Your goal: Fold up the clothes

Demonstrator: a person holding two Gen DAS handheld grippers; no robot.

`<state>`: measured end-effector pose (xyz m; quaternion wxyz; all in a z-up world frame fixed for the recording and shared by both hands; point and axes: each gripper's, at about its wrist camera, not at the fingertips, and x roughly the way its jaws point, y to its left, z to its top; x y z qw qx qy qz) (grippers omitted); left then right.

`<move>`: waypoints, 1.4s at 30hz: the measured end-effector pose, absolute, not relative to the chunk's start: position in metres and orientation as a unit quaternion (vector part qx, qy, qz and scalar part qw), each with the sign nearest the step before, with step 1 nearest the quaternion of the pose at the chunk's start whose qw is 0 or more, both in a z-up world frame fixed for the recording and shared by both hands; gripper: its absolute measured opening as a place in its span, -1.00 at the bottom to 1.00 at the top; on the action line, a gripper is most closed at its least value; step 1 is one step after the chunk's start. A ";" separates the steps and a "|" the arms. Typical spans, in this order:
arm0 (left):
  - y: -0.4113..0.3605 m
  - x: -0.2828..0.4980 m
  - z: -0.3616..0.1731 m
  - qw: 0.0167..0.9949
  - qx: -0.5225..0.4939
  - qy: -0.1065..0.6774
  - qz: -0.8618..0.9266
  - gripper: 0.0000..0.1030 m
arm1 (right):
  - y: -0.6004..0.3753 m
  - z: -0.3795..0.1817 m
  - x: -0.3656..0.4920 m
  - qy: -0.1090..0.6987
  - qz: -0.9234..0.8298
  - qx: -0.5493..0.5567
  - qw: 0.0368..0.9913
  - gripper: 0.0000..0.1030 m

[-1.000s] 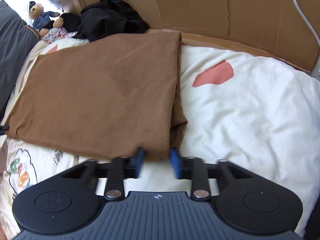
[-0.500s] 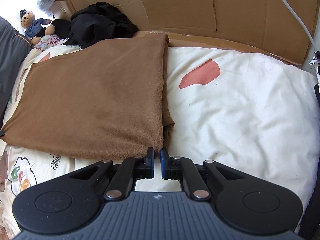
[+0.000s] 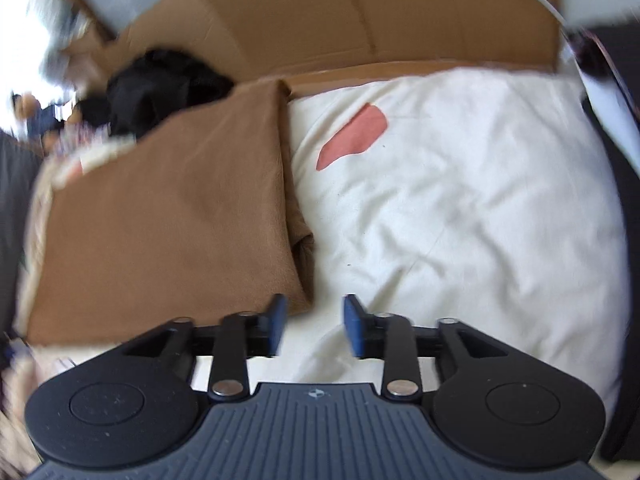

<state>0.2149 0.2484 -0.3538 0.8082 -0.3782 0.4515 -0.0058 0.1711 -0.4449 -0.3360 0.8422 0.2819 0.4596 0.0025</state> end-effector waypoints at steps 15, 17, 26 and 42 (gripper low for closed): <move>0.258 0.232 -0.375 0.771 -0.436 0.461 -0.057 -0.14 | -0.428 -0.382 0.171 0.442 -0.002 0.453 0.774 -0.08; 0.260 0.236 -0.378 0.770 -0.437 0.461 -0.061 -0.14 | -0.427 -0.385 0.172 0.441 -0.016 0.444 0.780 -0.06; 0.268 0.268 -0.383 0.768 -0.418 0.469 -0.124 -0.11 | -0.432 -0.396 0.175 0.401 -0.030 0.491 0.773 -0.04; 0.275 0.307 -0.394 0.719 -0.406 0.523 -0.210 0.03 | -0.433 -0.404 0.182 0.374 -0.029 0.500 0.781 0.02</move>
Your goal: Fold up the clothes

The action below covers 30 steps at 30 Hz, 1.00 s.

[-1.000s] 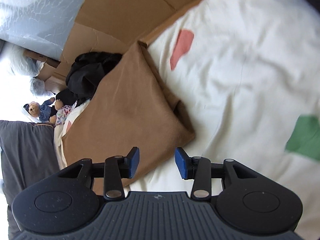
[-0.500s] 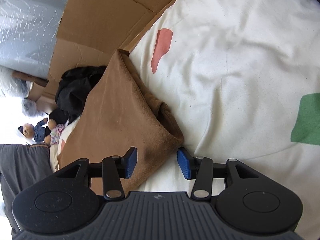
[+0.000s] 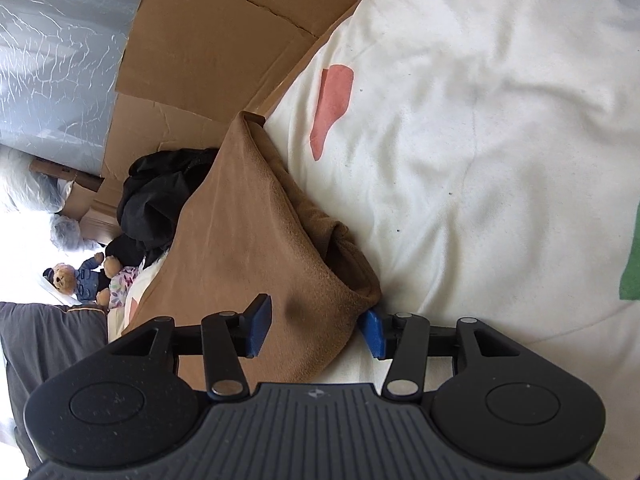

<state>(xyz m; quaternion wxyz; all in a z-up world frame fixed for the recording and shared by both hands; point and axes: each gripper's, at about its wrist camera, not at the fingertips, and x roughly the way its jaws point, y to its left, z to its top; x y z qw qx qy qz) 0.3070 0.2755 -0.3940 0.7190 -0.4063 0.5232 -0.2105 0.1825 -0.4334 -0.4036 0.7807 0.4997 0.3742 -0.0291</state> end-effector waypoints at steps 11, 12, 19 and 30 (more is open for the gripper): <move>0.263 0.316 -0.400 0.708 -0.407 0.524 -0.243 -0.08 | -0.434 -0.408 0.184 0.367 -0.023 0.510 0.777 0.02; 0.258 0.319 -0.399 0.713 -0.387 0.530 -0.246 -0.27 | -0.434 -0.408 0.185 0.366 -0.024 0.512 0.777 0.02; 0.254 0.315 -0.396 0.726 -0.367 0.527 -0.246 -0.83 | -0.437 -0.409 0.184 0.384 -0.042 0.515 0.765 -0.68; 0.253 0.303 -0.365 0.723 -0.390 0.529 -0.214 -0.87 | -0.442 -0.389 0.184 0.400 -0.025 0.496 0.770 -0.89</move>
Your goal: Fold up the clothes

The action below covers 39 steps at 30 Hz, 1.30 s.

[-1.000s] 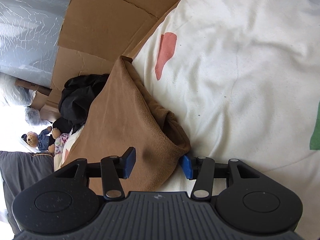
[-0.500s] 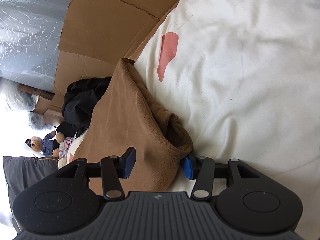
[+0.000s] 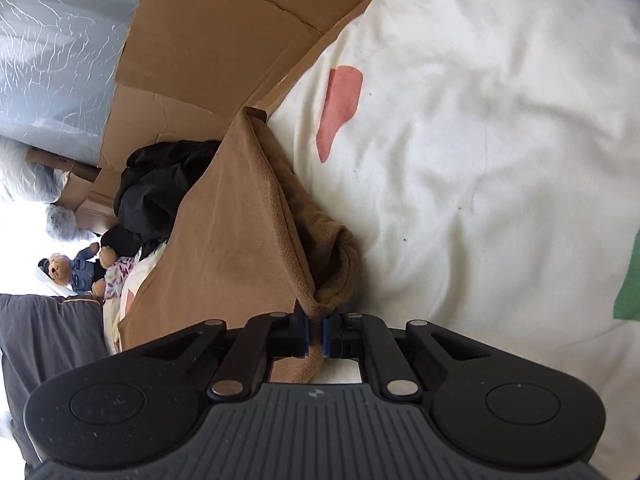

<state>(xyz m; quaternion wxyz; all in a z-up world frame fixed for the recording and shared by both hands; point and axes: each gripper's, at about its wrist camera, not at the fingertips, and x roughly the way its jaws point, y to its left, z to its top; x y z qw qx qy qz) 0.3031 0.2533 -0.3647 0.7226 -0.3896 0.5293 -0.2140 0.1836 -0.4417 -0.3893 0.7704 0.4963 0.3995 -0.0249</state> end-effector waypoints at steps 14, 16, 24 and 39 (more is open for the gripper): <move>0.245 0.262 -0.347 0.712 -0.398 0.538 -0.211 -0.87 | -0.458 -0.361 0.164 0.406 -0.031 0.486 0.773 -0.90; 0.244 0.252 -0.348 0.708 -0.400 0.543 -0.209 -0.87 | -0.460 -0.358 0.158 0.409 -0.031 0.483 0.774 -0.90; 0.231 0.216 -0.361 0.698 -0.404 0.556 -0.202 -0.87 | -0.468 -0.355 0.123 0.437 -0.029 0.469 0.767 -0.90; 0.221 0.192 -0.384 0.678 -0.405 0.583 -0.190 -0.87 | -0.480 -0.365 0.088 0.463 -0.034 0.461 0.756 -0.90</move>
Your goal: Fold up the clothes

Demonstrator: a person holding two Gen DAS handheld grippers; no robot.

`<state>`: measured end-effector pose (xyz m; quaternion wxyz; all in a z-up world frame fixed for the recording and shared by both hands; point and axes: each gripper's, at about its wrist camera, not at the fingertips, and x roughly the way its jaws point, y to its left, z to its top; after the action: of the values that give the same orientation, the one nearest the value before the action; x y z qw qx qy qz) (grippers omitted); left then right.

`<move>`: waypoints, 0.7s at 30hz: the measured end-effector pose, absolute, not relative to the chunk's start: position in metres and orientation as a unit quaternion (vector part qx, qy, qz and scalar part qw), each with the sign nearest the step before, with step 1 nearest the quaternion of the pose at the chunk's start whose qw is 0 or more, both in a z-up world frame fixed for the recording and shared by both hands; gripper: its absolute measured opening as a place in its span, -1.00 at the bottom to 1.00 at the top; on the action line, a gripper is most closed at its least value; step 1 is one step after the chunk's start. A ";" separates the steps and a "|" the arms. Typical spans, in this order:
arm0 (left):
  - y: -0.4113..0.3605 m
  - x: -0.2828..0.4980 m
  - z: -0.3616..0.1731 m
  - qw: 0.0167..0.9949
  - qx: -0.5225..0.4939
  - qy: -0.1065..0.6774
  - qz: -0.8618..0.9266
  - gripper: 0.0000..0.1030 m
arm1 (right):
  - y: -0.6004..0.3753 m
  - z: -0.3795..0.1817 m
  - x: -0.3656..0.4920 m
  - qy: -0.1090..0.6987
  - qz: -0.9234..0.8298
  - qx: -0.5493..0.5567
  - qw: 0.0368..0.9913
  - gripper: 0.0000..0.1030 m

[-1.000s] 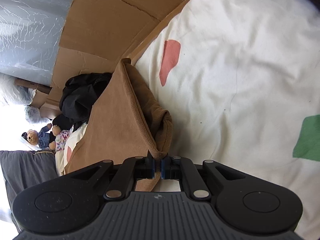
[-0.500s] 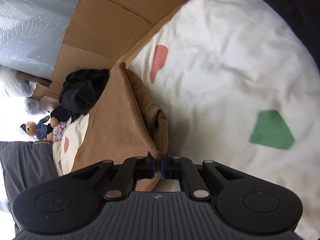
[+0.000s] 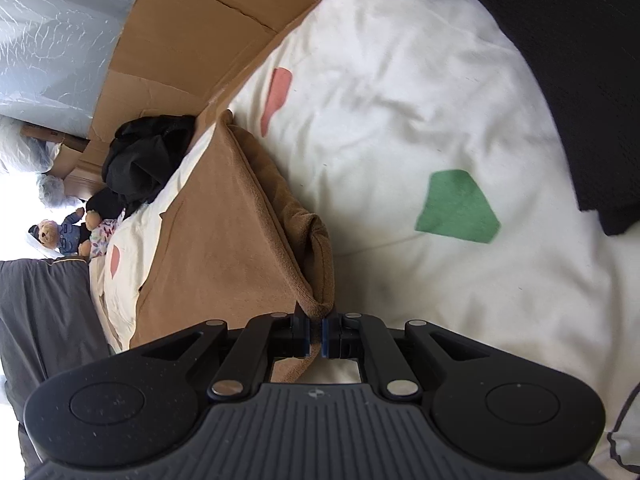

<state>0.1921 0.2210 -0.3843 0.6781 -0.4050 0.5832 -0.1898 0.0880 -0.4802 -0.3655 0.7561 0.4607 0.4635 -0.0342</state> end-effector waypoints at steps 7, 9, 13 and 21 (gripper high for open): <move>0.221 0.195 -0.392 0.673 -0.412 0.583 -0.191 -0.72 | -0.473 -0.359 0.097 0.475 -0.046 0.427 0.768 -0.47; 0.221 0.195 -0.391 0.676 -0.411 0.580 -0.192 -0.64 | -0.470 -0.347 0.098 0.472 -0.039 0.403 0.783 -0.21; 0.225 0.195 -0.390 0.679 -0.417 0.570 -0.200 -0.45 | -0.471 -0.324 0.104 0.464 -0.038 0.363 0.807 -0.05; 0.216 0.193 -0.396 0.675 -0.396 0.577 -0.233 -0.35 | -0.474 -0.301 0.115 0.440 -0.036 0.349 0.826 0.02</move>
<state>0.1929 0.2157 -0.3963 0.6755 -0.3963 0.5765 -0.2329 0.1150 -0.4742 -0.3007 0.8265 0.3493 0.4400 -0.0361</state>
